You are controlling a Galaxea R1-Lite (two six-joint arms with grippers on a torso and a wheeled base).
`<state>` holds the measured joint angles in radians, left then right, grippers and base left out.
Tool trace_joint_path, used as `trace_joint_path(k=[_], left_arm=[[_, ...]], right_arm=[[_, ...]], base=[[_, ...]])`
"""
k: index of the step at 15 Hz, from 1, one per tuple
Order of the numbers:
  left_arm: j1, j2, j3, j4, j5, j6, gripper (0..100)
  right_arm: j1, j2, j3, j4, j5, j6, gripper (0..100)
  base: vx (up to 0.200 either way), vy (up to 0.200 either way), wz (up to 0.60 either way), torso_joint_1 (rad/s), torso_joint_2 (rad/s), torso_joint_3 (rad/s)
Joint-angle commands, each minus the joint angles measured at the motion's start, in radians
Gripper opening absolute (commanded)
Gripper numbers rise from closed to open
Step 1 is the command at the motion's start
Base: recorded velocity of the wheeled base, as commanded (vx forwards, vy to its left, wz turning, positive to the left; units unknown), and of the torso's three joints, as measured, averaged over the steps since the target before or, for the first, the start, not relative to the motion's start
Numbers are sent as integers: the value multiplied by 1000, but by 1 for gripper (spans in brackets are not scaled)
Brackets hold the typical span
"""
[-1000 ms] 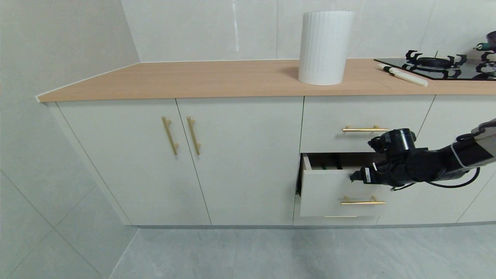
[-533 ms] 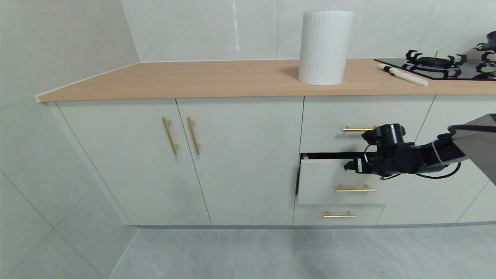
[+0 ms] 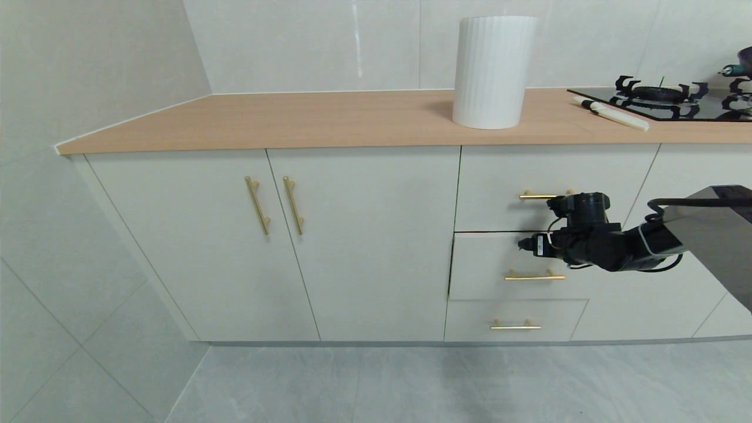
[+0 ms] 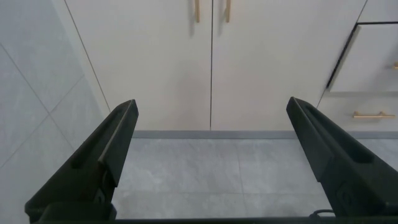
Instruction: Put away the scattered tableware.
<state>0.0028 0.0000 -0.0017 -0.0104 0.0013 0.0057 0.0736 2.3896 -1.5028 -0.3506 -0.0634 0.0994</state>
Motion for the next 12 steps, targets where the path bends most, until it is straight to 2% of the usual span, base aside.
trace_joint_path(k=[1, 4, 8, 12], left_arm=[[0, 0, 0, 0, 0, 0, 100], [0, 0, 0, 0, 0, 0, 100], [0, 0, 0, 0, 0, 0, 100], [0, 0, 0, 0, 0, 0, 100]], right_arm=[[0, 19, 9, -22, -1, 0, 100], [0, 31, 9, -51, -1, 0, 100], [0, 79, 10, -206, -10, -1, 100], [0, 91, 4, -238, -26, 0, 100]], base=[[0, 0, 0, 0, 0, 0], [0, 0, 0, 0, 0, 0], [0, 0, 0, 0, 0, 0], [0, 0, 0, 0, 0, 0]])
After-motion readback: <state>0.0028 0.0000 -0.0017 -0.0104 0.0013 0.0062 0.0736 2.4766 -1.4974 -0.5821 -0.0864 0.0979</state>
